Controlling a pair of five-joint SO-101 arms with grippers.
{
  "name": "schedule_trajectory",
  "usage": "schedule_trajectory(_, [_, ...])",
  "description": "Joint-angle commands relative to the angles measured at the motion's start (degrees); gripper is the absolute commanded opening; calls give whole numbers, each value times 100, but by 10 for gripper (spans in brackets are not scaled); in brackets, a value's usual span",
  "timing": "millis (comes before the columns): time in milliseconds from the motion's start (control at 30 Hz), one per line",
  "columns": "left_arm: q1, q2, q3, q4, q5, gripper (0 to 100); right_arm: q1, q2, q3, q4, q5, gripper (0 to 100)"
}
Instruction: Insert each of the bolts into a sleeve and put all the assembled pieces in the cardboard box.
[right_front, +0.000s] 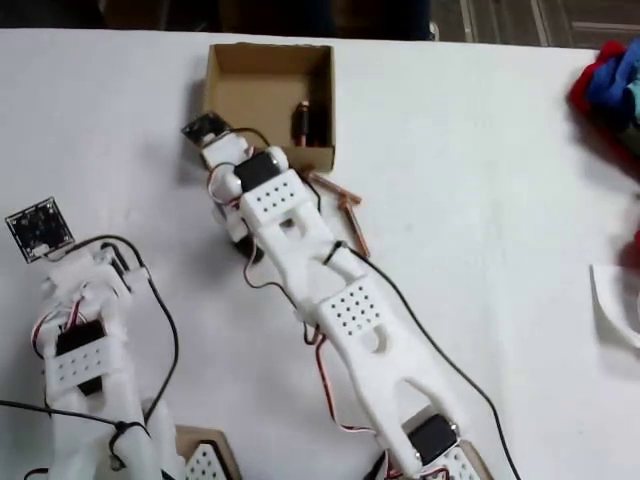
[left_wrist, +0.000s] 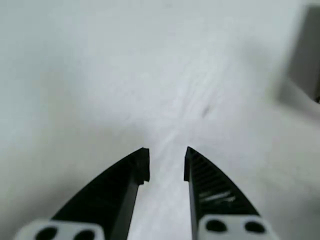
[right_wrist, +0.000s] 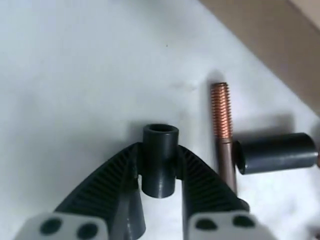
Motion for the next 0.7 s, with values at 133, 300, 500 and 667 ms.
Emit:
schedule_trajectory(133, [-53, -44, -145, -114, 26, 139, -57, -4, 35, 558, 35, 204])
schedule_trajectory(300, [-62, -44, -145, -114, 26, 139, -66, -4, 44, 611, 35, 158])
schedule_trajectory(500, [-62, -44, -145, -114, 26, 139, -40, 4, 18, 356, 35, 131])
schedule_trajectory(667, [-62, -44, -145, -105, 26, 139, -66, -4, 18, 303, 44, 131])
